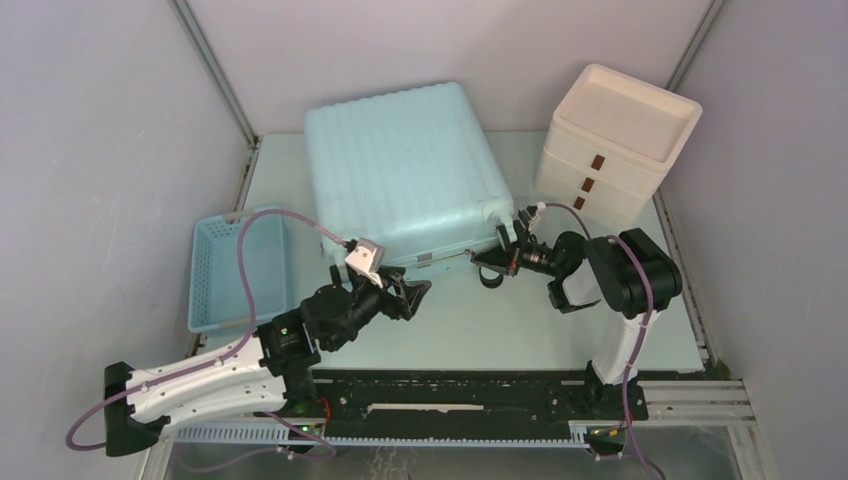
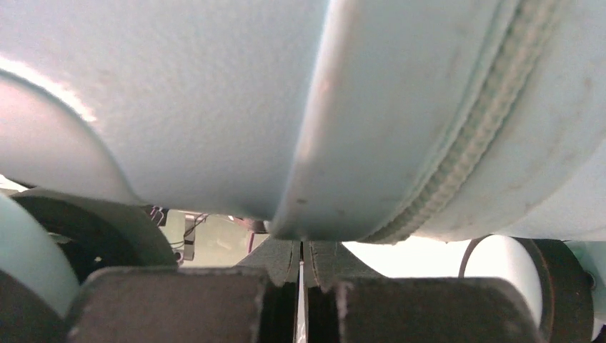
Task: Open, take out, and arrange the luggage
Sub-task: Unzip the luggage at the center of the board.
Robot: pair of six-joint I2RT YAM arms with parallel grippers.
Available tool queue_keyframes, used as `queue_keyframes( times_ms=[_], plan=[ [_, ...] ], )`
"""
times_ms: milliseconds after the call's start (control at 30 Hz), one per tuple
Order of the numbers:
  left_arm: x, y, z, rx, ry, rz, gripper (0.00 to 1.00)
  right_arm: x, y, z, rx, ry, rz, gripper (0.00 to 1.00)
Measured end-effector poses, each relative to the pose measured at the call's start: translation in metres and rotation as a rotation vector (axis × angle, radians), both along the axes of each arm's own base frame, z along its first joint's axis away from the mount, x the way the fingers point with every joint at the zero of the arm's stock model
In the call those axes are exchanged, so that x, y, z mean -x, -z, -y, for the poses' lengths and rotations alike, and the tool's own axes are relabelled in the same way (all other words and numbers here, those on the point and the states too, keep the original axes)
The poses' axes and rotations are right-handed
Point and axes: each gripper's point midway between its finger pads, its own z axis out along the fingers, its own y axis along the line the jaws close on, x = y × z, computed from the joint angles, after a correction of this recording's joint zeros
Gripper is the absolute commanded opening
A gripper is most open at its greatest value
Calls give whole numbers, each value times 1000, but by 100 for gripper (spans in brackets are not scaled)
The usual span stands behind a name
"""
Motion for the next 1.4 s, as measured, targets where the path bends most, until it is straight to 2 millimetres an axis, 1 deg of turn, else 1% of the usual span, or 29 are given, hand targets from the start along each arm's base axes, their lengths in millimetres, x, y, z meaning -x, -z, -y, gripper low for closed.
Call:
queue_keyframes(
  times_ms=[167,333,433,500,633,767,833,967,1233,1400],
  plan=[
    [-2,10,3,-46,2,-3,69,-3,-2,10,1,17,9,0],
    [-6,37,7,-168,8,-21,69,-7,-1,27,9,40,22,0],
    [-7,45,7,-215,13,-23,70,-8,1,35,18,46,41,0],
    [-7,46,8,-226,15,-20,70,-8,1,40,24,45,55,0],
    [-8,46,8,-235,17,-12,70,-17,1,64,37,90,81,0],
    [-8,45,8,-234,17,-12,70,-24,-1,82,53,130,128,0],
    [-7,45,9,-230,22,-12,70,-29,-2,95,63,164,147,0],
    [-6,42,12,-216,31,-6,70,-34,-4,109,74,205,170,0],
    [-7,44,14,-217,31,-10,68,-34,-10,110,91,207,225,0],
    [-8,40,12,-195,16,-13,68,-24,-12,111,131,245,280,0]
  ],
)
